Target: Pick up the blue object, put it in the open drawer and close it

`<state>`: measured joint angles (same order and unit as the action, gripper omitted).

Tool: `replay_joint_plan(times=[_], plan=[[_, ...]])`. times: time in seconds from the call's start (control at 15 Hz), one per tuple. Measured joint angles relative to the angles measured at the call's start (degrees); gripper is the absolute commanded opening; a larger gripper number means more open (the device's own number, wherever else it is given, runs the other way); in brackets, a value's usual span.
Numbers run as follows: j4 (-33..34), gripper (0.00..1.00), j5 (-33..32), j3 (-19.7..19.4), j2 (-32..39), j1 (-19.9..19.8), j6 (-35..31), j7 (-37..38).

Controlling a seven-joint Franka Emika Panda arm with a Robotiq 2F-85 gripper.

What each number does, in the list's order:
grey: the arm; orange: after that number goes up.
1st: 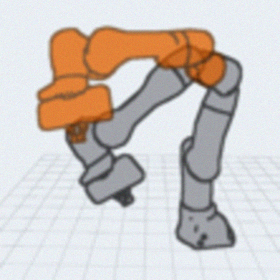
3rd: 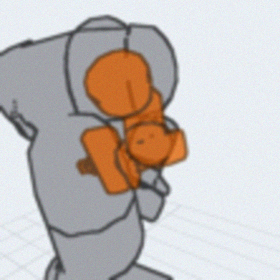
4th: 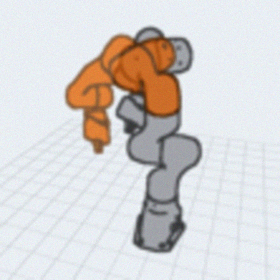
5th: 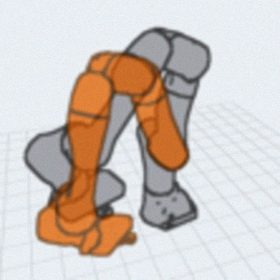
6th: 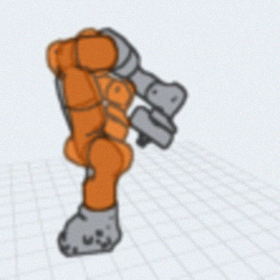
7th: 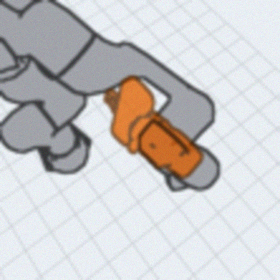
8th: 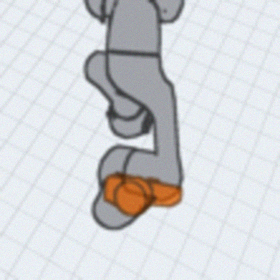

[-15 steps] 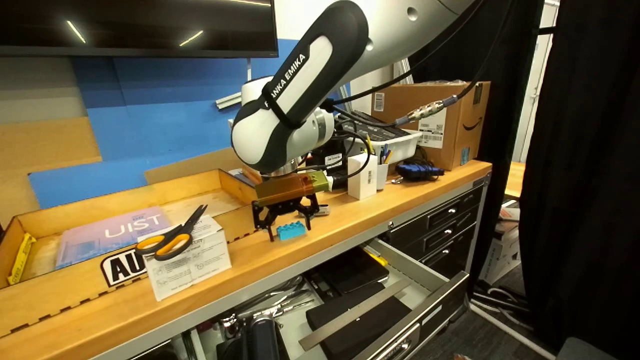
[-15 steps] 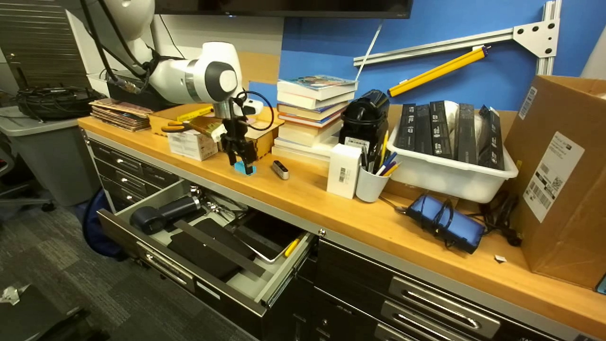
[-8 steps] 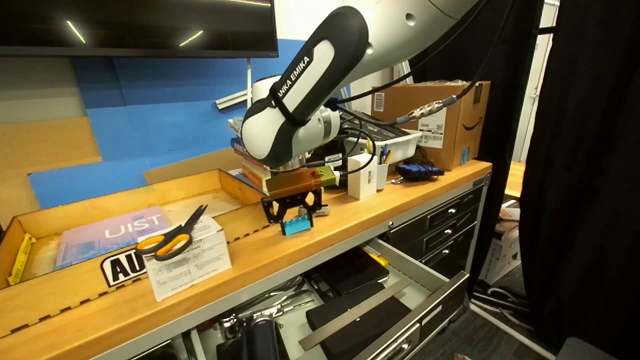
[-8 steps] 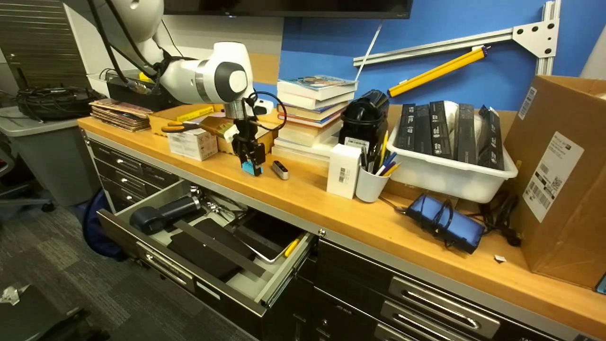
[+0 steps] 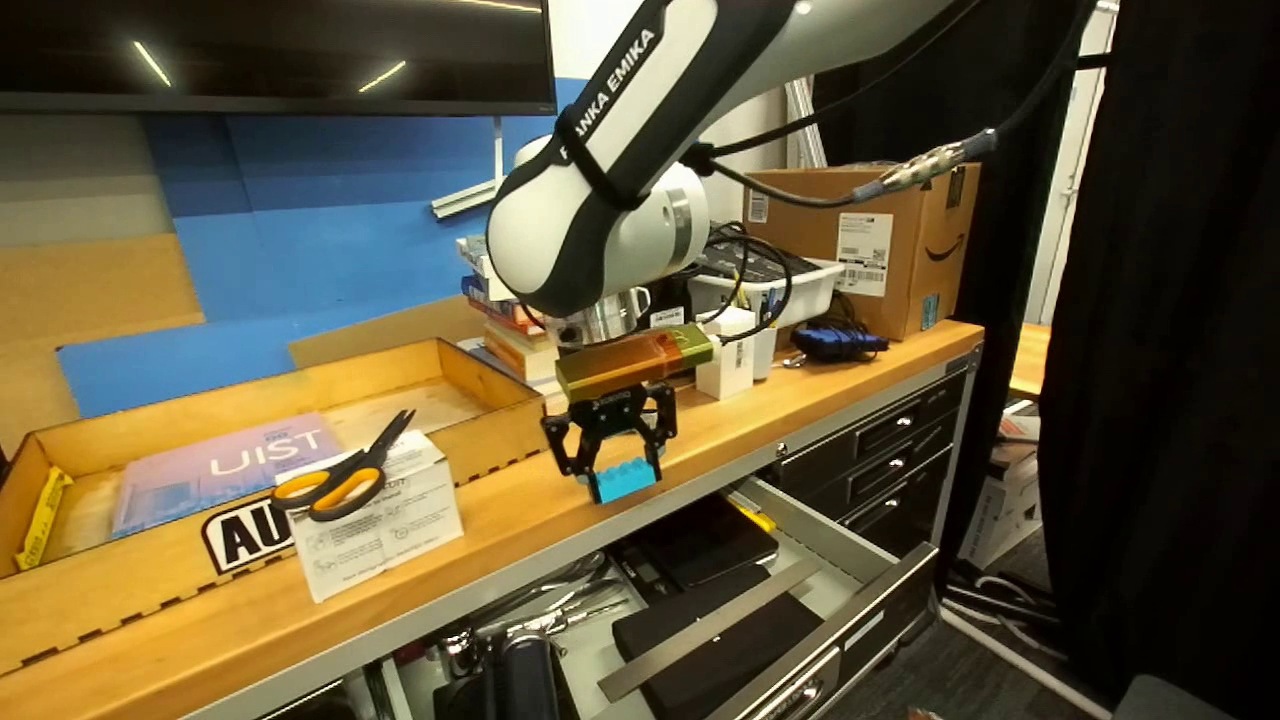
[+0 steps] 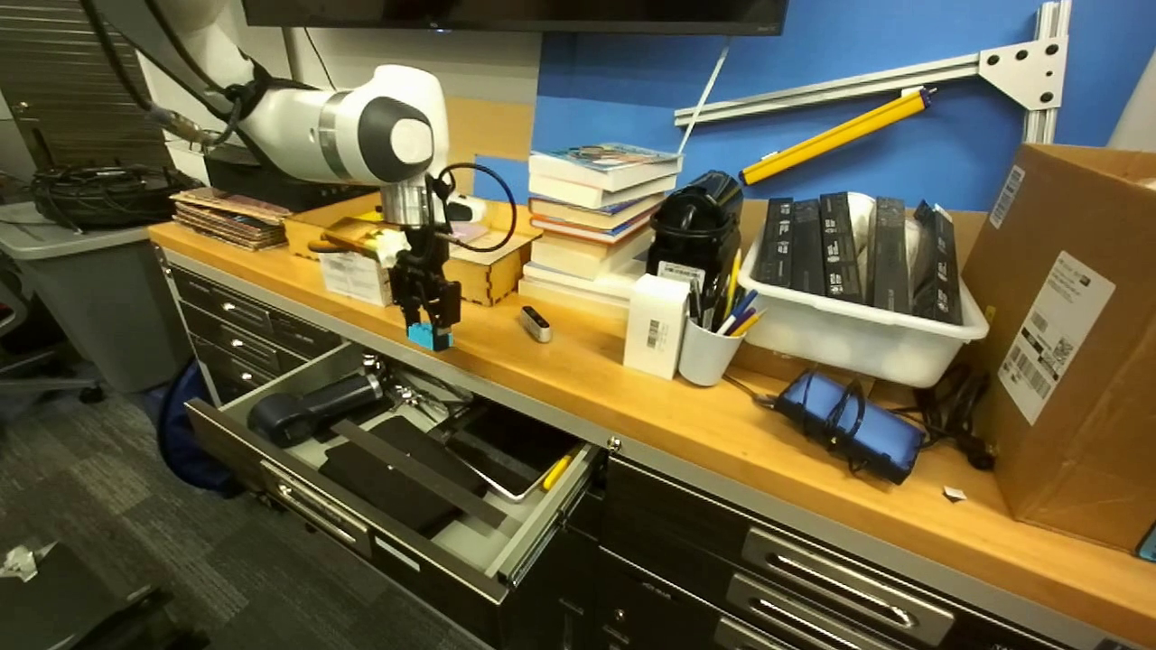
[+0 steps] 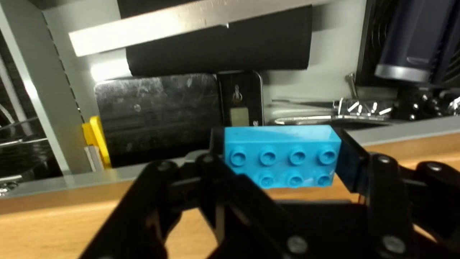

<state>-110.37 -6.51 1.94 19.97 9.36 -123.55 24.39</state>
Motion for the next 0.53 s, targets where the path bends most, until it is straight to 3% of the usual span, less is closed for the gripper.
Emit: replay_joint_plan(times=[0.27, 0.53], plan=[[-11.45, 0.46, -4.38, -0.17, -7.71, 0.65, -0.94, 5.22], [-18.13, 0.46, -9.02, -0.2, -8.53, 1.05, -5.77, 15.17]])
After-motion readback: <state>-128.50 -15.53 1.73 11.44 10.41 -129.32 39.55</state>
